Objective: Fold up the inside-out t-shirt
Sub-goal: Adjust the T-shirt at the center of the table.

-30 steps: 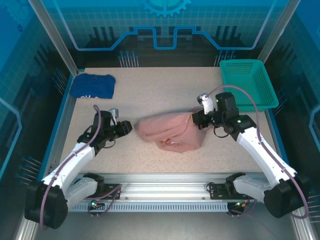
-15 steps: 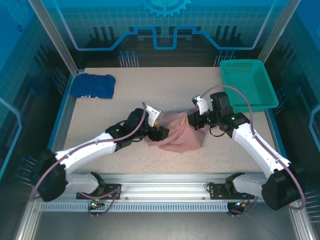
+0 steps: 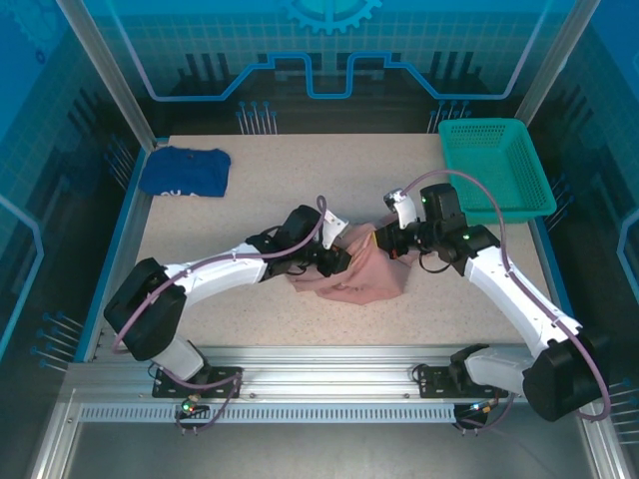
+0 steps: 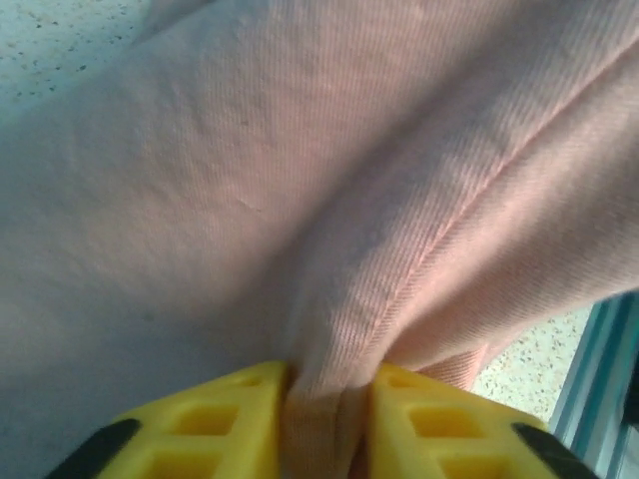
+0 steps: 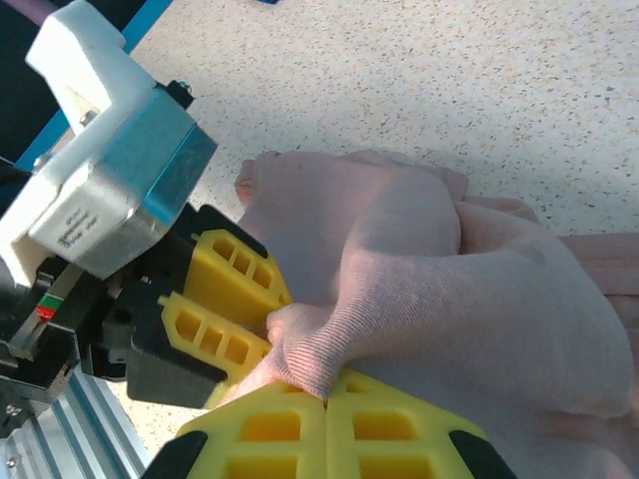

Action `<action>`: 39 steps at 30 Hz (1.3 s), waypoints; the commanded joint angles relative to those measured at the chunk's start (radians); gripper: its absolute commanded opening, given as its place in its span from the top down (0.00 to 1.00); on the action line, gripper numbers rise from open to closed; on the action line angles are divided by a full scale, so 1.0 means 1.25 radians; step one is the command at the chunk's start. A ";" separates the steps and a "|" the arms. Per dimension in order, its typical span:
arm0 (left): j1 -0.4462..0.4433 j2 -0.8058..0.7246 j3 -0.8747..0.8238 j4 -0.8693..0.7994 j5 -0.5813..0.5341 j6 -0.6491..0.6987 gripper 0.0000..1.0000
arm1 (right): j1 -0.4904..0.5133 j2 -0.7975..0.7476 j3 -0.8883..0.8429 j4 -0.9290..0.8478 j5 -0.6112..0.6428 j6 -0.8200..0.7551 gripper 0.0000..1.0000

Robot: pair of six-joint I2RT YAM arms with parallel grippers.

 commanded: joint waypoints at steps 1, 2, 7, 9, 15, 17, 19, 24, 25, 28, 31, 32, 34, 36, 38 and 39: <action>0.043 -0.038 0.006 0.061 0.091 -0.074 0.90 | 0.005 -0.028 0.014 -0.017 0.072 -0.011 1.00; 0.057 -0.061 -0.003 0.081 0.113 -0.102 0.95 | 0.008 -0.031 0.018 -0.026 0.101 -0.019 1.00; 0.119 -0.183 -0.043 0.232 0.256 -0.347 1.00 | 0.084 -0.022 0.047 -0.035 0.316 -0.060 1.00; 0.128 -0.201 -0.039 0.238 0.285 -0.408 1.00 | 0.111 -0.001 0.065 -0.036 0.404 -0.059 0.96; 0.151 -0.239 -0.039 0.189 0.305 -0.508 1.00 | 0.140 0.037 0.111 -0.070 0.524 -0.044 0.73; 0.157 -0.248 -0.034 0.150 0.291 -0.501 1.00 | 0.150 0.000 0.087 -0.055 0.496 -0.058 0.70; 0.161 -0.256 -0.031 0.121 0.281 -0.485 1.00 | 0.164 -0.075 0.022 -0.007 0.425 -0.075 0.67; 0.169 -0.259 -0.027 0.108 0.272 -0.479 1.00 | 0.185 -0.214 -0.122 0.098 0.266 -0.074 0.64; 0.170 -0.257 -0.024 0.108 0.274 -0.478 1.00 | 0.197 -0.227 -0.146 0.124 0.252 -0.075 0.64; 0.170 -0.257 -0.019 0.105 0.275 -0.478 1.00 | 0.237 -0.226 -0.169 0.181 0.229 -0.082 0.66; 0.169 -0.259 -0.018 0.097 0.270 -0.473 1.00 | 0.295 -0.199 -0.172 0.249 0.219 -0.110 0.72; 0.170 -0.259 -0.017 0.096 0.270 -0.472 1.00 | 0.313 -0.185 -0.170 0.269 0.219 -0.118 0.73; 0.170 -0.259 -0.017 0.097 0.269 -0.469 1.00 | 0.331 -0.148 -0.160 0.289 0.217 -0.127 0.75; 0.169 -0.258 -0.016 0.099 0.271 -0.469 1.00 | 0.332 -0.092 -0.135 0.285 0.260 -0.116 0.78; 0.170 -0.258 -0.016 0.099 0.272 -0.468 1.00 | 0.331 -0.046 -0.116 0.274 0.319 -0.111 0.81; 0.169 -0.258 -0.016 0.099 0.275 -0.467 1.00 | 0.328 -0.024 -0.106 0.273 0.357 -0.100 0.82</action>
